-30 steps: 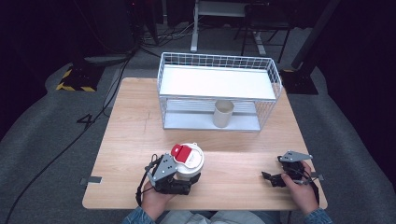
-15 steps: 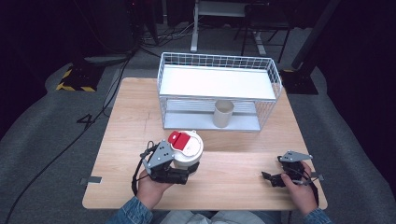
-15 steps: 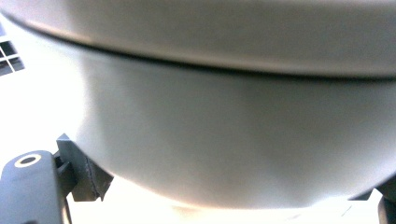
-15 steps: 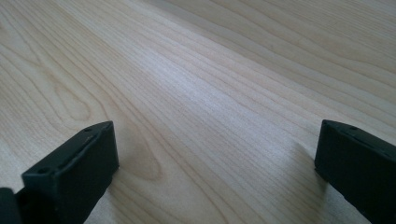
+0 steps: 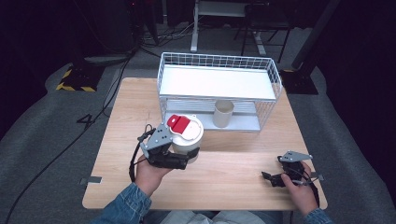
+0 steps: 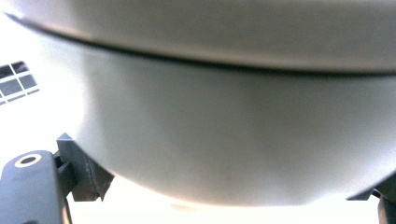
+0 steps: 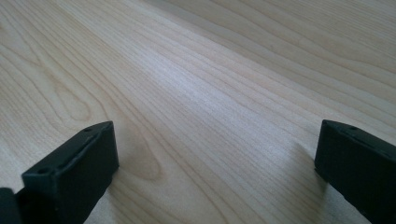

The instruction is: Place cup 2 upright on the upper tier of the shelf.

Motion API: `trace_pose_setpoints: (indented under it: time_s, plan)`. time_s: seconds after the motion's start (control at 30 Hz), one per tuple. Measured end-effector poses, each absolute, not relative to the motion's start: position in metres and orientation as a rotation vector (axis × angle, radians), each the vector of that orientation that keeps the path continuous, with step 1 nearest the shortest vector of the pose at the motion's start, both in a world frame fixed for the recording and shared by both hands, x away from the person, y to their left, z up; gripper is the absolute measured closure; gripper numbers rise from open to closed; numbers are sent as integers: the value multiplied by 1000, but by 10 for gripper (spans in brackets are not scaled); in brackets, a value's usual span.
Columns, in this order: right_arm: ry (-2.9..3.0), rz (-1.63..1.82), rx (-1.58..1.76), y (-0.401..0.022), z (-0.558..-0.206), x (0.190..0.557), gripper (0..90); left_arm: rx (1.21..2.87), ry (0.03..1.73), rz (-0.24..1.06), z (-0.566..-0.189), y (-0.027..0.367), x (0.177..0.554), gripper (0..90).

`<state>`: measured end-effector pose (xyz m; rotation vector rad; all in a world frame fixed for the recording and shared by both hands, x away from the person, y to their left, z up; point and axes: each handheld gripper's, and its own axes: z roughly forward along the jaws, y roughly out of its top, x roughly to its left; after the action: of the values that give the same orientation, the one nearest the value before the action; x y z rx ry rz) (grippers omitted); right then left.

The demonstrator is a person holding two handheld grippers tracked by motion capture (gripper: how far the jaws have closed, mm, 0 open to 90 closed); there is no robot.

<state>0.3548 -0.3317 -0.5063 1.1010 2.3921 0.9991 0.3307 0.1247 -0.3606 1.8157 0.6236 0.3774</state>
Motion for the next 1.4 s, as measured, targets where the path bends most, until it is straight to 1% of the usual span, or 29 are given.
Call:
trace_pose_setpoints:
  time_s: [0.43, 0.8, 1.2, 1.4]
  plan:
    - [2392, 999, 1101, -332, -506, 355, 0, 1797, 650, 407, -321, 124, 365, 131]
    - [2392, 999, 1101, -332, -506, 355, 0, 1762, 676, 424, -302, 124, 389, 131]
    - [2392, 999, 1101, -332, -506, 355, 0, 1749, 689, 447, -285, 117, 418, 132]
    - [2392, 999, 1101, -332, -506, 355, 0, 1715, 691, 465, -279, 112, 431, 132]
